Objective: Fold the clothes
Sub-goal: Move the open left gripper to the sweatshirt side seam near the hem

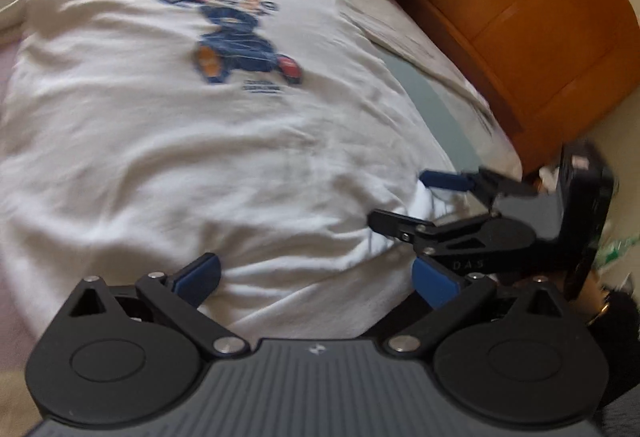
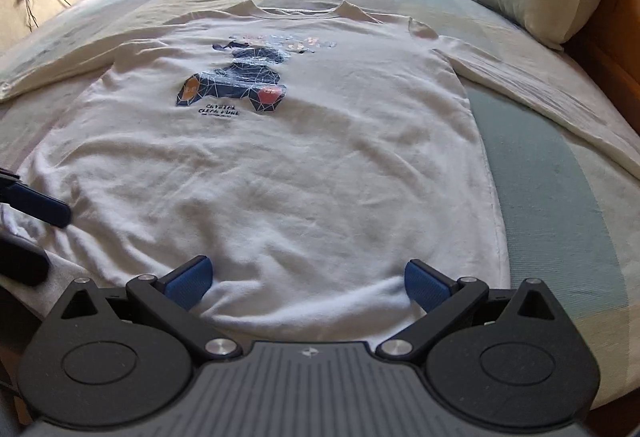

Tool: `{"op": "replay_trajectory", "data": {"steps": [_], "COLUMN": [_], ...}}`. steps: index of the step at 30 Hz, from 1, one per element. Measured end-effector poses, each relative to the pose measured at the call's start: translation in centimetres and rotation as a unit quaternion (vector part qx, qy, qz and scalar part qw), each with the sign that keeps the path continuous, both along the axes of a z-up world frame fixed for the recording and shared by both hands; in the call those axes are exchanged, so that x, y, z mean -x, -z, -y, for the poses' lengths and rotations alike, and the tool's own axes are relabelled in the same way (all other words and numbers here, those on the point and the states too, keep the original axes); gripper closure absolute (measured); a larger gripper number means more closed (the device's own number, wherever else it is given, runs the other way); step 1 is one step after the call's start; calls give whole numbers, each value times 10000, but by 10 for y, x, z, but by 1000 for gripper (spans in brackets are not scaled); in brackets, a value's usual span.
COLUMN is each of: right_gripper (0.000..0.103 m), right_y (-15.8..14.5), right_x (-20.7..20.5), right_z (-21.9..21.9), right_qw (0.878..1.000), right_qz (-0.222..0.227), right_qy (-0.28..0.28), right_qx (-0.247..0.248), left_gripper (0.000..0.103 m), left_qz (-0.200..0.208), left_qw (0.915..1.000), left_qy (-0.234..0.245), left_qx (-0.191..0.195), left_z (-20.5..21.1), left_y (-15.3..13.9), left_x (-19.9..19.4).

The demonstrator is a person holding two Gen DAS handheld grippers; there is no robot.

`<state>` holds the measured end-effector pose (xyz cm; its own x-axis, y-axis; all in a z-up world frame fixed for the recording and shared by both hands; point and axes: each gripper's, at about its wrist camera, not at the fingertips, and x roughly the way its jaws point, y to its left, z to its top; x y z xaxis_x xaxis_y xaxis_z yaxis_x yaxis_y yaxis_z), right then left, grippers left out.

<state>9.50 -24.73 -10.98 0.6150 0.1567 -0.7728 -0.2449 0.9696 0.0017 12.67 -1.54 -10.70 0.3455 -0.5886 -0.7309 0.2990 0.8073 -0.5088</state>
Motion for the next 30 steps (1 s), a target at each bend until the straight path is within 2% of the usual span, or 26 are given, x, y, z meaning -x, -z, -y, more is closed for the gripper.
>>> {"op": "replay_trajectory", "data": {"steps": [3,5,9,12,13,15,20,24,30], "right_gripper": [0,0,0,0,0,0,0,0,0], "right_y": [-3,-8,-18,-3,1,4,5,5,6], "right_x": [1,0,6,7,9,18,16,17,17], "right_z": [1,-1,4,4,4,3,5,6,5], "right_qw": [10000,10000,9998,9999,9999,9996,9993,9991,9988], "right_qz": [-7,-44,86,-85,-43,233,248,276,308], "right_qy": [4,55,-9,111,147,186,254,311,353], "right_qx": [-5,13,-181,-79,-42,-31,-86,-129,-141], "left_gripper": [1,1,1,1,1,1,1,1,2], "left_qz": [-120,-90,253,136,45,122,76,234,540], "left_qw": [9993,9989,9991,9992,9992,9995,9997,9989,9970], "left_qy": [-272,-290,-107,-115,-149,-197,-246,-125,132], "left_qx": [-230,-367,-332,-369,-365,-208,-60,-381,-545], "left_z": [-17,-20,-11,-4,-4,-10,-15,-4,-1], "left_y": [-3,-9,-19,-8,-2,1,2,0,-13], "left_x": [1,1,-2,-10,-11,-7,-5,-2,-8]}}
